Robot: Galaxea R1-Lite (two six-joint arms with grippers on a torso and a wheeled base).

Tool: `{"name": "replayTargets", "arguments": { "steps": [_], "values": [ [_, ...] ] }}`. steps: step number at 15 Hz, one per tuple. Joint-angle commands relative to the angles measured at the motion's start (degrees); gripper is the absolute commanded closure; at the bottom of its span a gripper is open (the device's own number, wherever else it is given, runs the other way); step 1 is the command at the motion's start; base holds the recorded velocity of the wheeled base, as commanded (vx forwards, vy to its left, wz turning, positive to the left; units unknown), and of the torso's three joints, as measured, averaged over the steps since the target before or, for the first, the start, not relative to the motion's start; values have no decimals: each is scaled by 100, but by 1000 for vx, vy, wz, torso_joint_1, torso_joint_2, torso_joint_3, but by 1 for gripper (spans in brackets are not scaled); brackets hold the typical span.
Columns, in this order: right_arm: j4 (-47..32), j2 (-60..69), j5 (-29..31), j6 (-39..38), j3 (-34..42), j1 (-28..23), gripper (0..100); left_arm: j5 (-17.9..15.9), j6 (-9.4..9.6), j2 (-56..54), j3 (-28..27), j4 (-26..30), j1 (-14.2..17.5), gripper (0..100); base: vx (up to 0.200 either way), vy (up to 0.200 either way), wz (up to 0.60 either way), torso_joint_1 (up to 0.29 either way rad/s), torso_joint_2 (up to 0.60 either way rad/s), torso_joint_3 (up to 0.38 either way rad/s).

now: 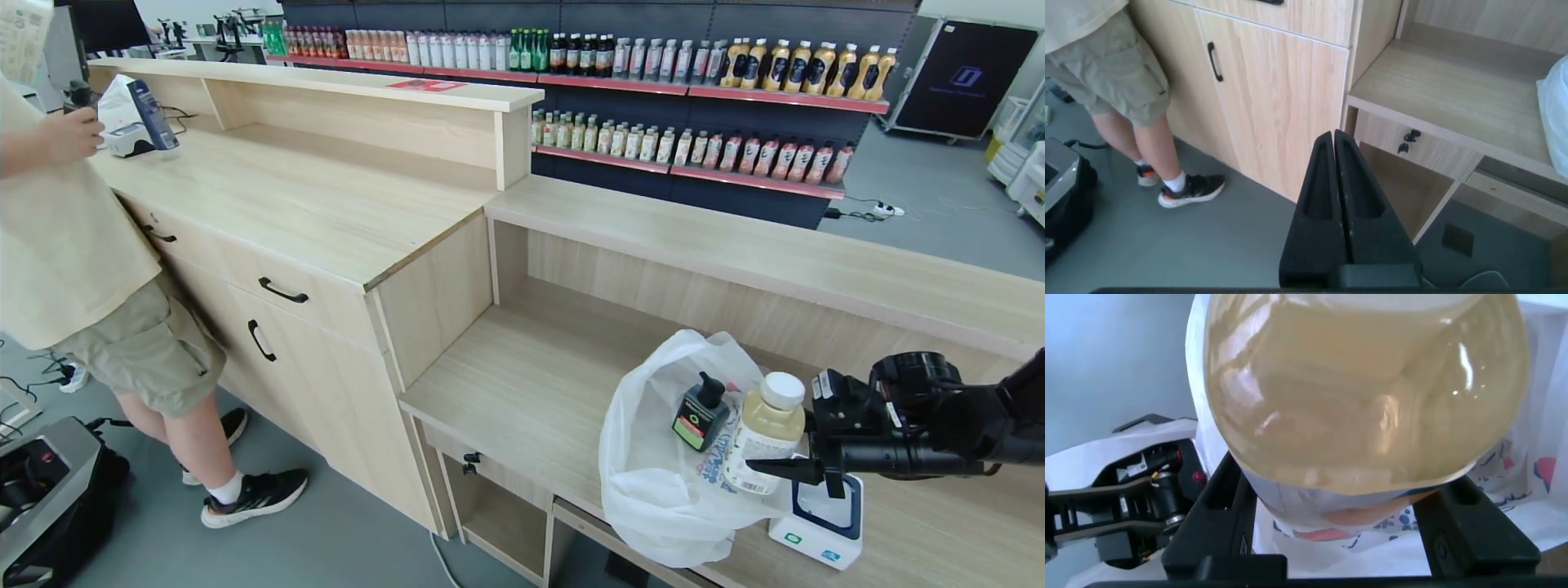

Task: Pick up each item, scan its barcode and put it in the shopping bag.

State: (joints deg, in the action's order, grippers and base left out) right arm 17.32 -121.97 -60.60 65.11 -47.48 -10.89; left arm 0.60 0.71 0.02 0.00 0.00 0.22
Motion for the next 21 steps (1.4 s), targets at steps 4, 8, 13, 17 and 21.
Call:
{"name": "replayTargets", "arguments": {
  "steps": [4, 8, 13, 17, 21],
  "values": [
    [298, -618, -13, 2, -112, 192, 100, 2, 0, -2, 0, 0, 4, 100, 0, 0, 0, 0, 0, 0],
    [562, -864, -13, 10, -112, 210, 100, 2, 0, -2, 0, 0, 4, 100, 0, 0, 0, 0, 0, 0],
    [781, -1066, -13, 19, -103, 183, 100, 2, 0, -2, 0, 0, 4, 100, 0, 0, 0, 0, 0, 0],
    [790, -1171, 4, 28, -103, 175, 100, 2, 0, -2, 0, 0, 4, 100, 0, 0, 0, 0, 0, 0],
    [790, -1233, 22, 28, -112, 157, 100, 2, 0, -2, 0, 0, 4, 100, 0, 0, 0, 0, 0, 0]
  ]
}}
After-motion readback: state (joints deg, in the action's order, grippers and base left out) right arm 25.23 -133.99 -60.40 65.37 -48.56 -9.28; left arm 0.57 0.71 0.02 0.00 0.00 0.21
